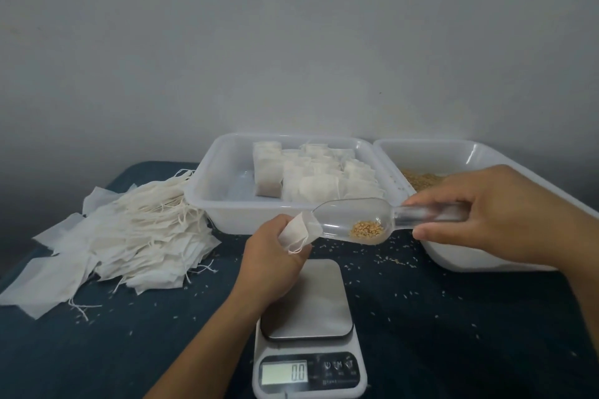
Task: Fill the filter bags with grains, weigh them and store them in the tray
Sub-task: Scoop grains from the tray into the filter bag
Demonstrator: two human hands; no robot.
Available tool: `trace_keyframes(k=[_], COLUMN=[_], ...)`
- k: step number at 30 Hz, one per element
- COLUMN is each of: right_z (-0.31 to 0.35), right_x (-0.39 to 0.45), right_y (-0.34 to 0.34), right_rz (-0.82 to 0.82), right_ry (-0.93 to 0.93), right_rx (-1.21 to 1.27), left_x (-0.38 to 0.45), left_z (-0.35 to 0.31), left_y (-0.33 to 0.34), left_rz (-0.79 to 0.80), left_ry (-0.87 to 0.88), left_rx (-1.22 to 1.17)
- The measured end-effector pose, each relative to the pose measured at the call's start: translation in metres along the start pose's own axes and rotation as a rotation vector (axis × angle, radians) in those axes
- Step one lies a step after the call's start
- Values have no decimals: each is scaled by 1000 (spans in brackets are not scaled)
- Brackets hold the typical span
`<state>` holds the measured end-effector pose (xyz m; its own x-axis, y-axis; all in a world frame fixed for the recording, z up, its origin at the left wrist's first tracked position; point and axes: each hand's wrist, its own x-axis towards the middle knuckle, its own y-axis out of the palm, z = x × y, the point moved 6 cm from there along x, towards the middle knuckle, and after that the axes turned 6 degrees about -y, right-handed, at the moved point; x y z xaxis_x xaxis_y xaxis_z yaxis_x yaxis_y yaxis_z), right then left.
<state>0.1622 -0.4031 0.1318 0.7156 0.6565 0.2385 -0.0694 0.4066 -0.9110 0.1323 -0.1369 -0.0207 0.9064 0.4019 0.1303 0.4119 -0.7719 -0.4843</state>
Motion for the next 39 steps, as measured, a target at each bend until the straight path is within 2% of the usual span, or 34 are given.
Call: trace_keyframes(k=[17, 26, 39], right_z=[21, 26, 13], right_x=[11, 9, 8], right_y=[-12, -10, -4], right_rz=[42, 57, 20], right_ry=[-14, -7, -24], right_rx=[-261, -310, -142], left_x=[-2, -1, -1], left_z=[-1, -1, 1], left_y=[3, 4, 3], left_rz=[39, 46, 33], left_ry=[21, 17, 4], left_rx=[41, 34, 3])
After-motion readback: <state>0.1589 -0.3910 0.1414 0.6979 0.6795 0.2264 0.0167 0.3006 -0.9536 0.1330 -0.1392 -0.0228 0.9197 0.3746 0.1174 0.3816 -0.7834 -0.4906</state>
